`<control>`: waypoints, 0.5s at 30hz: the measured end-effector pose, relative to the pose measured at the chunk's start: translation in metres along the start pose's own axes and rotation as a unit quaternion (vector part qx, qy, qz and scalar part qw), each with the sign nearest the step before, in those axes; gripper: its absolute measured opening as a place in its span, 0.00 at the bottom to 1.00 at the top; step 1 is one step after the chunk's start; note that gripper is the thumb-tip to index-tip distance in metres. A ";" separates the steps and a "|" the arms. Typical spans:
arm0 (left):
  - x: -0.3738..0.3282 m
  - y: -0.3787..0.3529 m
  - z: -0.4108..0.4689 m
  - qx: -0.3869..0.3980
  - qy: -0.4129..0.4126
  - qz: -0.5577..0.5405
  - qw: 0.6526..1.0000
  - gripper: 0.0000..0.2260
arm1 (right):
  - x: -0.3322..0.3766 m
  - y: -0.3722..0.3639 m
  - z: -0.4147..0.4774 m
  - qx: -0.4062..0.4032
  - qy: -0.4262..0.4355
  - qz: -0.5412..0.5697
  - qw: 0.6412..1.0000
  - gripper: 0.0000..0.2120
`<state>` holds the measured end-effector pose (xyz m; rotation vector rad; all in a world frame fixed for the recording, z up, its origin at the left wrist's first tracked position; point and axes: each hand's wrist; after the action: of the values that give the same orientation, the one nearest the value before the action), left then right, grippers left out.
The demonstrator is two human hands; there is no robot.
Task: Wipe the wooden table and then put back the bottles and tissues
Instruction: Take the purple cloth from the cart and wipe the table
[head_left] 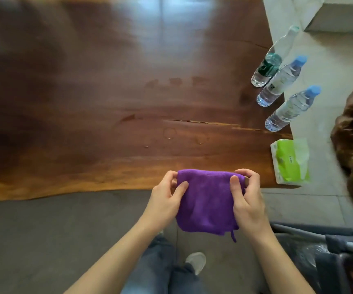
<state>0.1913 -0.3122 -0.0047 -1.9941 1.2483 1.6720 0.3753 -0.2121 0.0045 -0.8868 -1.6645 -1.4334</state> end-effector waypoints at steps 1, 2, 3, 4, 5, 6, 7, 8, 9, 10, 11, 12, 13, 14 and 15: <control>0.003 -0.002 0.007 0.003 -0.005 0.015 1.000 0.02 | -0.003 -0.005 0.003 0.012 -0.014 0.001 1.000 0.08; 0.007 -0.005 0.014 0.005 -0.009 0.028 1.000 0.02 | -0.006 -0.010 0.007 0.022 -0.023 -0.003 1.000 0.12; 0.009 -0.009 0.021 0.006 -0.011 0.037 0.999 0.02 | -0.009 -0.015 0.012 0.024 -0.027 -0.012 0.999 0.16; 0.012 -0.013 0.030 0.006 -0.014 0.045 0.999 0.03 | -0.012 -0.018 0.018 0.021 -0.028 -0.026 0.999 0.19; 0.013 -0.018 0.039 0.006 -0.018 0.053 0.998 0.03 | -0.015 -0.022 0.025 0.014 -0.028 -0.037 0.999 0.21; 0.014 -0.024 0.048 0.008 -0.021 0.060 0.998 0.04 | -0.018 -0.026 0.033 0.005 -0.027 -0.045 0.999 0.22; 0.014 -0.031 0.058 0.013 -0.022 0.068 0.997 0.05 | -0.021 -0.029 0.041 -0.005 -0.022 -0.051 0.998 0.23; 0.014 -0.037 0.067 0.018 -0.022 0.074 0.997 0.06 | -0.024 -0.033 0.050 -0.014 -0.016 -0.061 0.998 0.23; 0.014 -0.044 0.076 0.020 -0.024 0.079 0.996 0.06 | -0.027 -0.036 0.060 -0.023 -0.010 -0.075 0.997 0.23; 0.014 -0.050 0.084 0.017 -0.030 0.083 0.996 0.06 | -0.031 -0.040 0.069 -0.032 -0.003 -0.090 0.995 0.23; 0.013 -0.057 0.092 0.013 -0.038 0.087 0.995 0.05 | -0.035 -0.043 0.079 -0.039 0.005 -0.103 0.994 0.22; 0.012 -0.063 0.100 0.011 -0.045 0.091 0.995 0.06 | -0.039 -0.047 0.089 -0.044 0.012 -0.115 0.992 0.22; 0.011 -0.069 0.107 0.012 -0.050 0.095 0.994 0.07 | -0.044 -0.050 0.099 -0.047 0.017 -0.125 0.991 0.22; 0.011 -0.075 0.115 0.015 -0.052 0.097 0.994 0.08 | -0.049 -0.054 0.109 -0.050 0.024 -0.134 0.989 0.22; 0.011 -0.081 0.122 0.018 -0.051 0.099 0.994 0.10 | -0.054 -0.057 0.119 -0.055 0.034 -0.141 0.988 0.21</control>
<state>0.1679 -0.1869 -0.0774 -1.7902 1.4681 1.8013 0.3387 -0.1032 -0.0802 -0.6707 -1.7253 -1.7400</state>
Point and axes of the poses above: each hand's wrist, its own z-axis towards the middle knuckle, its own y-axis out of the back of the hand, x = y × z, and after that the axes turned 15 degrees about -x, right-handed
